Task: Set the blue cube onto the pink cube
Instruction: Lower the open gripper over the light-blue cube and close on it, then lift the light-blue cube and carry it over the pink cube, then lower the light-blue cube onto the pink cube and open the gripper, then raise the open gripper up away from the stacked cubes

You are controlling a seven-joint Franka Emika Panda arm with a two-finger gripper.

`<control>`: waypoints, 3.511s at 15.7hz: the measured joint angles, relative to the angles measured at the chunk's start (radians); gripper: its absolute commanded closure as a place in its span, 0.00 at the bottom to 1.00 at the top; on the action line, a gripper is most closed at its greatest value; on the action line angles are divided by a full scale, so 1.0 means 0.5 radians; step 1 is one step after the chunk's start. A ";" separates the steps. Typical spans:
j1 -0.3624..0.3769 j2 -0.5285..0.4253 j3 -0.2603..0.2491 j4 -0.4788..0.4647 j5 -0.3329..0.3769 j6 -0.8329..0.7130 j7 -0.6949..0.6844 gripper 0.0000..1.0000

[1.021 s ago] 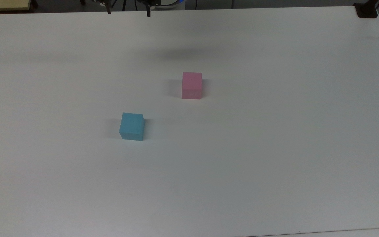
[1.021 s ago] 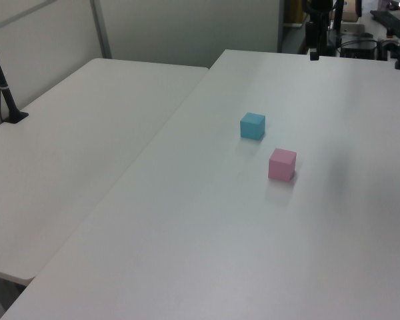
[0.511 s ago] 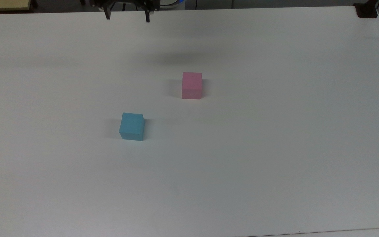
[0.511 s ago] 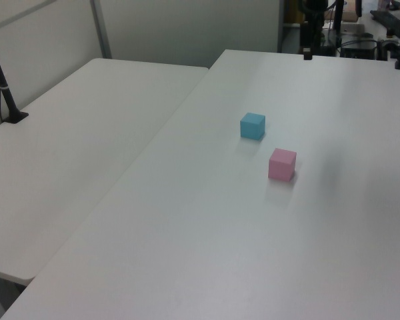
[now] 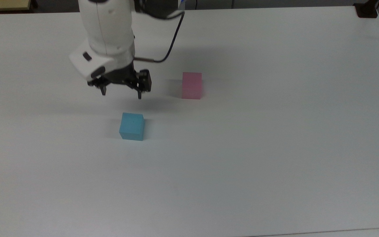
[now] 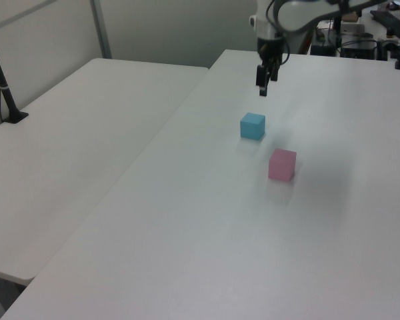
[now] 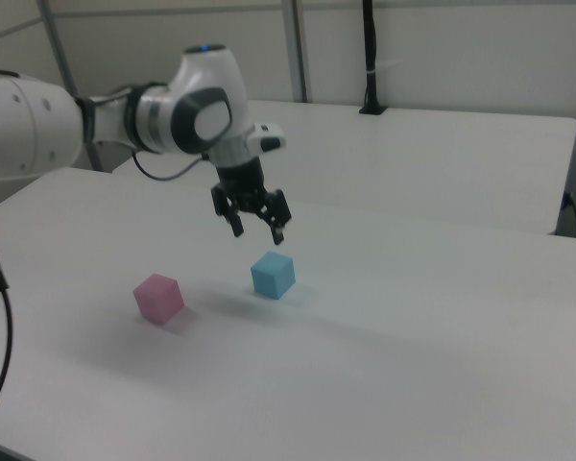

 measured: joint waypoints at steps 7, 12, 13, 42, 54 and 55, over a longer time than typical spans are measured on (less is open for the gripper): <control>0.027 0.296 0.007 0.016 0.000 0.298 0.002 0.00; 0.048 0.352 0.012 0.028 -0.026 0.414 0.146 0.66; 0.047 0.360 0.013 0.028 -0.064 0.448 0.166 0.72; 0.609 -0.254 0.055 -0.474 -0.186 -0.074 0.626 0.00; 0.408 -0.481 0.078 -0.316 -0.189 -0.526 0.733 0.00; 0.387 -0.502 0.076 -0.310 -0.188 -0.542 0.704 0.00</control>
